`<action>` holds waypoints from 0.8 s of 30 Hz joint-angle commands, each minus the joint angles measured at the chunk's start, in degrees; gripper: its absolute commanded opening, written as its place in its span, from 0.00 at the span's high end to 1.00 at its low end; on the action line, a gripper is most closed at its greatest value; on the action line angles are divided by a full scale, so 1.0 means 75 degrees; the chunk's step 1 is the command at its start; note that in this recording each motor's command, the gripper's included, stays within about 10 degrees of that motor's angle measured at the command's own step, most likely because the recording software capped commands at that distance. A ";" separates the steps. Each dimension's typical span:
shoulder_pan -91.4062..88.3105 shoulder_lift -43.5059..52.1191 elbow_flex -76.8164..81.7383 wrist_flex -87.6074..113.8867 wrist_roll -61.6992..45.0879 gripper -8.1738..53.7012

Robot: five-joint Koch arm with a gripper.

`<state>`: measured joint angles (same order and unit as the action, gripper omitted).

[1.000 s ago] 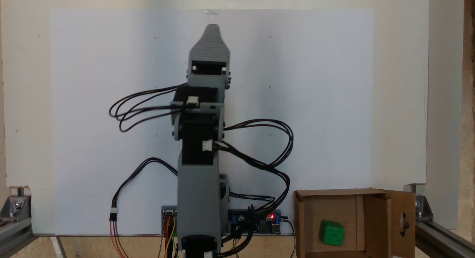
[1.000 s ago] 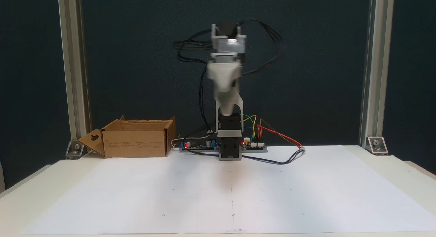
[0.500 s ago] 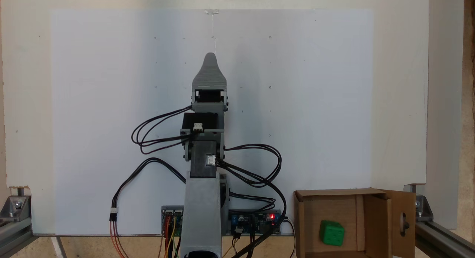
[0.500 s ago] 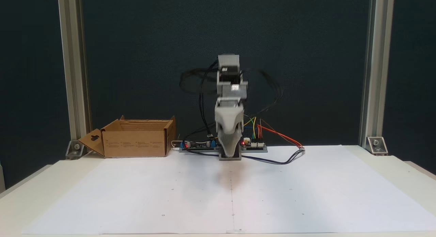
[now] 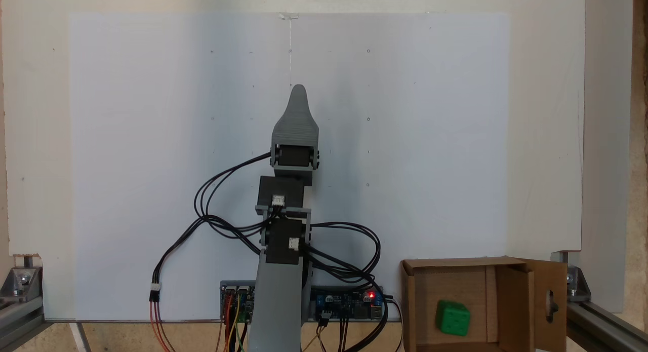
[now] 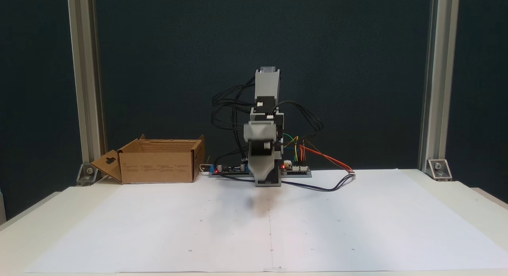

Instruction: Grasp a green dice and put it in the bin.

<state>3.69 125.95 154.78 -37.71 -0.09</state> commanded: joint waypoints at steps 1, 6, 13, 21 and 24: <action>-0.0012 0.0621 0.0070 -0.1263 0.0223 0.15; -0.0023 0.1301 0.0727 -0.2845 0.0223 0.15; -0.0023 0.1289 0.1687 -0.4441 0.0211 0.15; 0.0035 0.1289 0.2766 -0.4828 0.0188 0.15; 0.0035 0.1289 0.3117 -0.5051 0.0176 0.15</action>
<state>3.96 129.38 176.04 -71.02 -0.09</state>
